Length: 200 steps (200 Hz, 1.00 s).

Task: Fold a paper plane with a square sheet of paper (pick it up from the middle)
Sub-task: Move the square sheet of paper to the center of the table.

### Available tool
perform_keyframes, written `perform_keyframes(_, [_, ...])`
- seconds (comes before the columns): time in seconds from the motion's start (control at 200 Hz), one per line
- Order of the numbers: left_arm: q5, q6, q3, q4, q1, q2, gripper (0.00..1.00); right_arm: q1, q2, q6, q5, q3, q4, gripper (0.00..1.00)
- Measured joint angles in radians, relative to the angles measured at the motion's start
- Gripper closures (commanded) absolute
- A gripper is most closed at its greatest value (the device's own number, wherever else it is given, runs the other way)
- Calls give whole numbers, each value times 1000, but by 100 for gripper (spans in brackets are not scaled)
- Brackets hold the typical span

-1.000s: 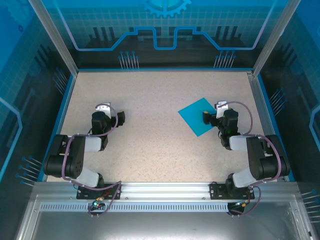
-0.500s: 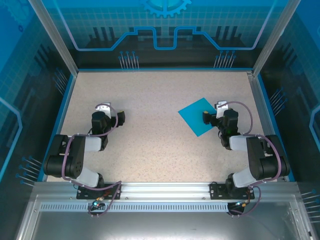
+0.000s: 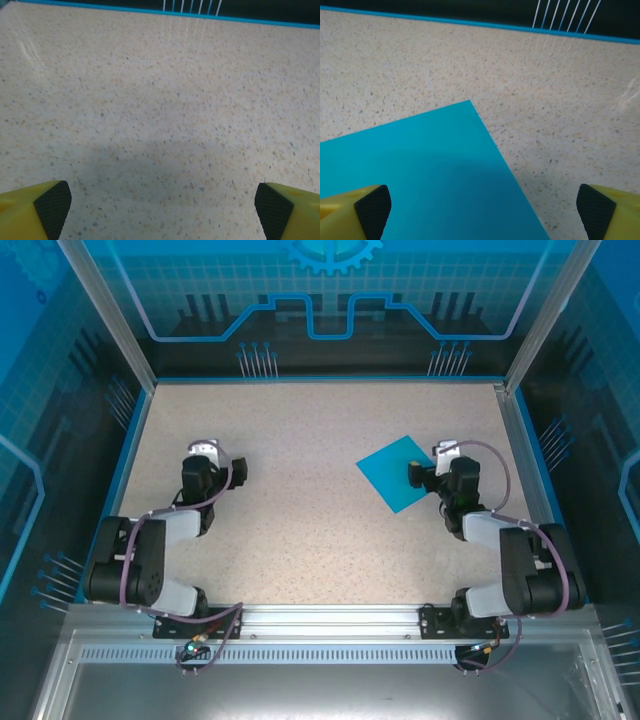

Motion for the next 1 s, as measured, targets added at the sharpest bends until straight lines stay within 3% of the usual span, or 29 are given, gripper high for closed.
perform_keyframes(0.2, [-68,-91,66,-193,0,-138,1,27,-101,70,30,156,-303,1])
perform_keyframes(0.365, [-26,-171,149,-374,0,-258,1,60,-82,167,-72,363,-601,1])
perform_keyframes(0.655, [137,-249,277,-560,0,-335,1,138,224,409,-214,666,-890,1])
perform_keyframes(1.0, [290,-270,280,-631,-1,-337,1,166,438,634,-183,742,-1020,1])
